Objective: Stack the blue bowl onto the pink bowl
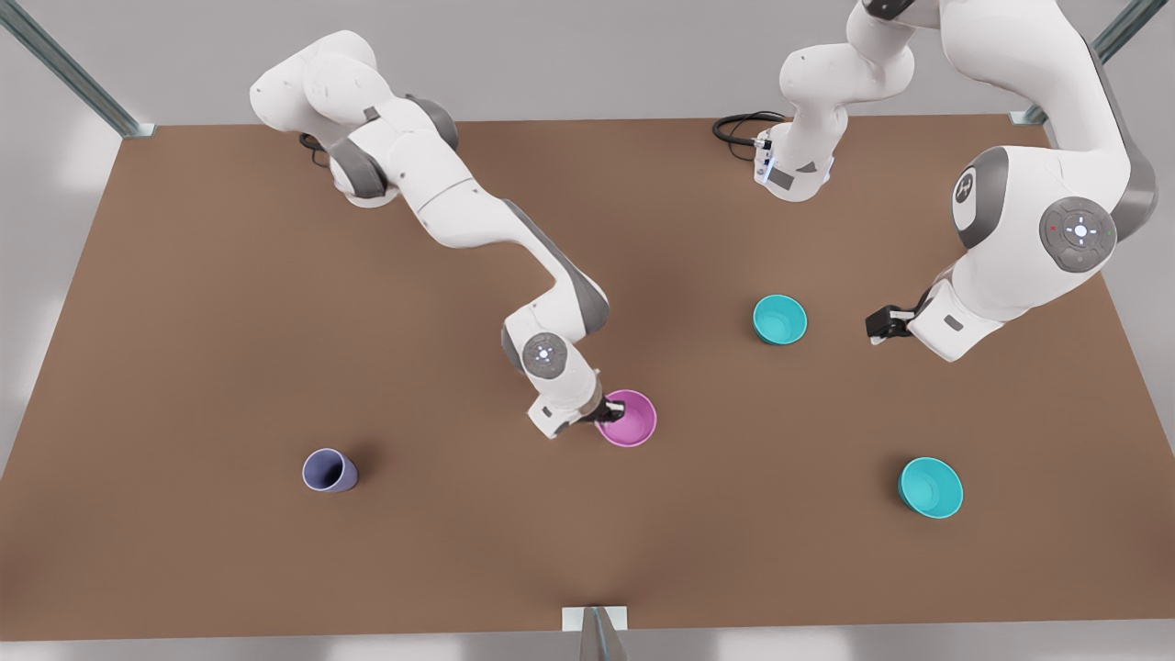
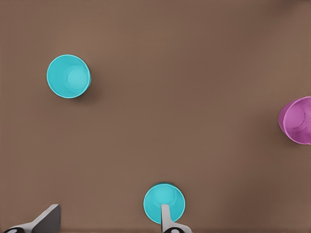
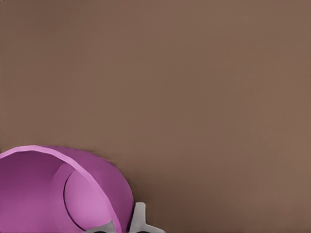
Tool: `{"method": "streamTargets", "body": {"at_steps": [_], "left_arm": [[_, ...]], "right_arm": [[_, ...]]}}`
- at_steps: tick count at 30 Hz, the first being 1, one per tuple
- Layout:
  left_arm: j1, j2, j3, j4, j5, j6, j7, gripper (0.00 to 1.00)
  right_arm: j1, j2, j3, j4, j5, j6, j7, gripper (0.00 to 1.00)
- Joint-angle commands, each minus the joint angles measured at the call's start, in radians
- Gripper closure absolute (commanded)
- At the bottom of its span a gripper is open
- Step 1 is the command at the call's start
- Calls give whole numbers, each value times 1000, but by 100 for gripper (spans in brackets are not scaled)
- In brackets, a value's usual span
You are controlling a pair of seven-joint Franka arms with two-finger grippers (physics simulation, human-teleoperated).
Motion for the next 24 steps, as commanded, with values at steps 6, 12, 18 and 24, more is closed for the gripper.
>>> {"method": "streamTargets", "body": {"at_steps": [6,12,18,24], "left_arm": [[0,111,-2,-3,-4,-81,-4,0],[12,188,9,-182,-22,91,-6,0],[5,112,73,-582,-134,411,206,0],[17,105,73,-740,-191,485,486,0]], "right_arm": [[55,39,-30,-21,-54,258,532,0],[-155,-113,25,-4,-45,-202,340,0],[-597,-414,-18,-8,-79,-1239,-358,0],[-625,-660,-19,-53,-306,-1218,-649,0]]}}
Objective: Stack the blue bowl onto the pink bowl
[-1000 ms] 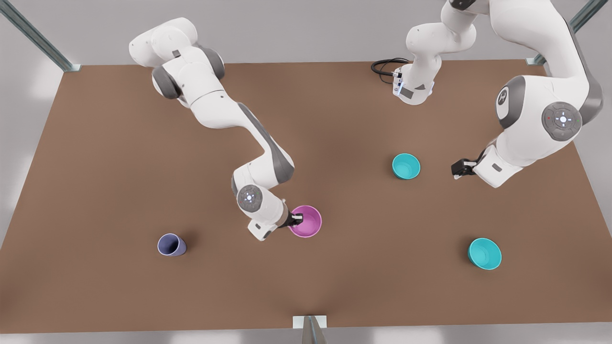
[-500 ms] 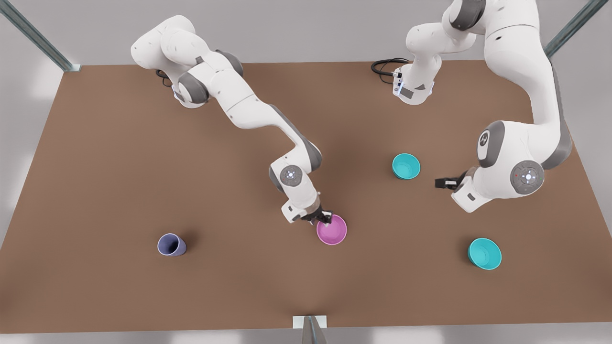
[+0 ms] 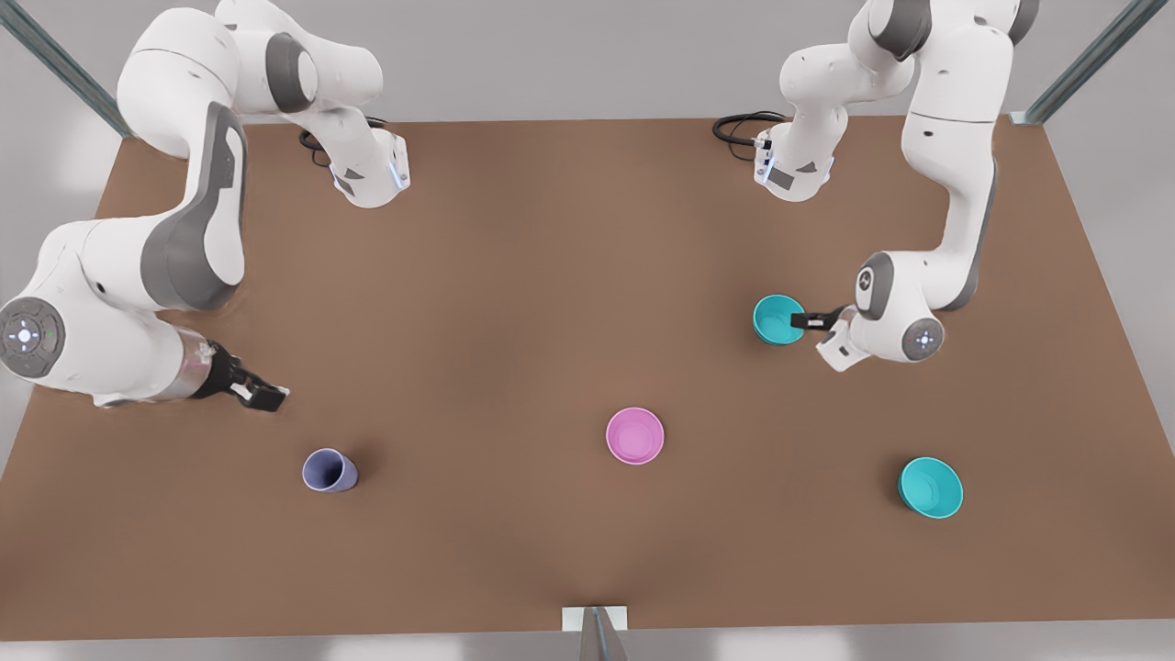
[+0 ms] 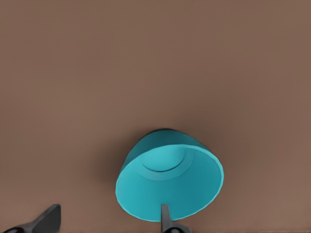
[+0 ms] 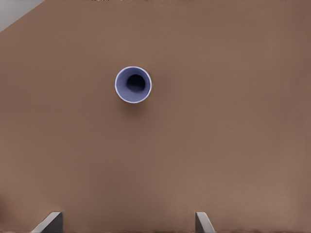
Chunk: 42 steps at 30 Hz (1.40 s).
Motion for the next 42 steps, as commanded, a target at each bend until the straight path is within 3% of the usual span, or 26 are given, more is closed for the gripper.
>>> {"method": "streamTargets", "body": {"at_steps": [1,2,5,11,12,14,17,23,26,30,34,42], "left_arm": [[0,-3,0,-20,-19,75,354,0],[0,-3,0,-20,-19,75,355,0],[-15,27,-2,-23,-44,108,355,0],[-32,64,-5,-34,-54,131,357,3],[-41,64,-5,-37,-54,131,355,9],[-41,66,-5,-36,-54,128,357,61],[-41,73,-5,-36,-54,125,355,79],[-52,43,-3,79,-53,18,345,79],[-86,46,-6,240,-82,-92,118,79],[-251,382,-12,822,-74,-275,-398,79],[-414,616,-19,1173,-79,-266,-738,79],[-423,672,-20,1175,-107,-117,-735,79]], "right_arm": [[-8,-168,5,-145,-86,-129,-610,0],[-10,-248,5,-265,-86,-48,-609,0],[-49,-358,31,-419,-85,70,-610,0],[-51,-366,36,-430,-106,81,-609,0],[-51,-366,36,-428,-105,81,-610,0],[-51,-363,36,-428,-105,81,-610,0],[-51,-358,36,-428,-105,81,-610,0],[-51,-354,34,-428,-105,81,-612,0],[-51,-358,34,-431,-106,81,-612,0],[-51,-361,34,-443,-105,81,-612,0],[-51,-358,34,-446,-105,81,-612,0],[-49,-251,23,-394,-109,96,-613,0]]}}
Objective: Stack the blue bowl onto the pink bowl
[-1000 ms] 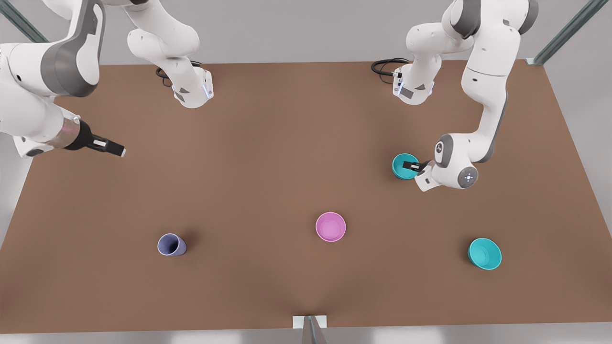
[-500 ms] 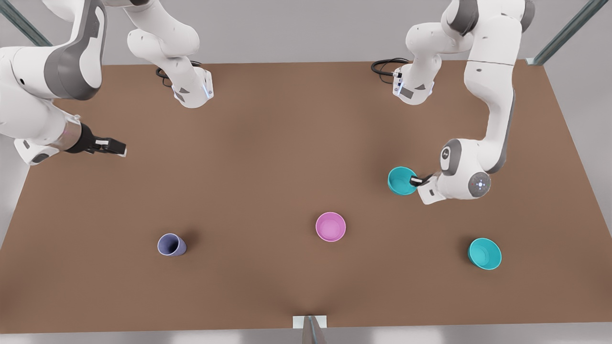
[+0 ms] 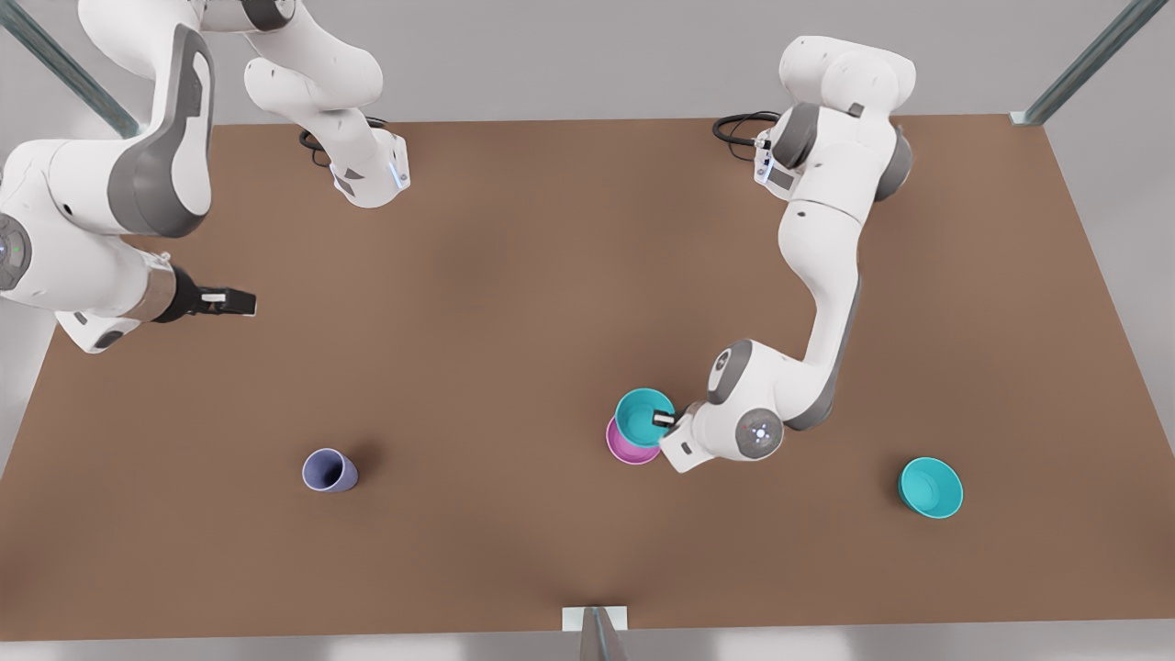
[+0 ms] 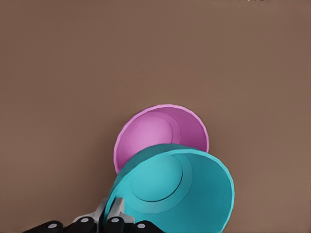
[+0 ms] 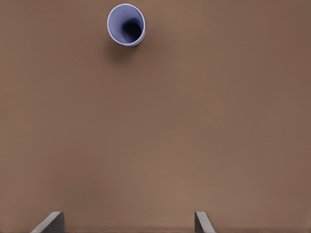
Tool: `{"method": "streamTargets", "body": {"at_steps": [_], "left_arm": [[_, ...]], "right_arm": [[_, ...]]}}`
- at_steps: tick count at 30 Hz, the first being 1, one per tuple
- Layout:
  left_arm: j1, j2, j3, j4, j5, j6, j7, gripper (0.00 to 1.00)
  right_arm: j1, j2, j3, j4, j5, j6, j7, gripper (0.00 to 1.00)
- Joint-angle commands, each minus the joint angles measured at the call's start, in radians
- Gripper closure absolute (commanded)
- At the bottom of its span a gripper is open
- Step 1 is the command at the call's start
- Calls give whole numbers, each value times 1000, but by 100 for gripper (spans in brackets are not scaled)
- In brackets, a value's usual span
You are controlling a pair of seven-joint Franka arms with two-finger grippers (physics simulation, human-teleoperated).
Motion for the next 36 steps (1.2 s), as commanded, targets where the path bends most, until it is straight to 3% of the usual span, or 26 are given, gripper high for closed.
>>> {"method": "streamTargets", "body": {"at_steps": [1,9,19,20,21,23,25,27,30,32,36], "left_arm": [[-4,7,-1,1,-18,73,-455,79],[-2,10,-8,3,-20,121,-453,79],[6,9,-20,-19,-18,50,-427,79],[7,9,-20,-17,-17,48,-427,20],[9,9,-19,-17,-14,48,-426,0],[42,0,-19,-13,4,-20,-424,0],[137,-127,-17,-10,110,-285,-367,0],[251,-344,-16,-8,233,-513,-188,0],[274,-460,-14,-14,347,-551,47,0],[273,-678,29,-235,347,-456,245,0],[262,-698,61,-227,276,-475,246,0]], "right_arm": [[-17,45,-1,63,2,59,-73,0],[-15,40,2,86,-47,108,-69,0],[-7,34,8,77,-80,99,-59,0],[-6,34,8,77,-80,99,-59,0],[-8,34,8,77,-80,99,-59,0],[-6,34,8,75,-82,99,-59,0],[-6,34,9,75,-82,99,-61,0],[-6,34,9,75,-82,99,-59,0],[-4,35,9,75,-87,97,-59,0],[0,34,9,78,-88,99,-59,0],[0,34,9,77,-87,83,-58,0]]}}
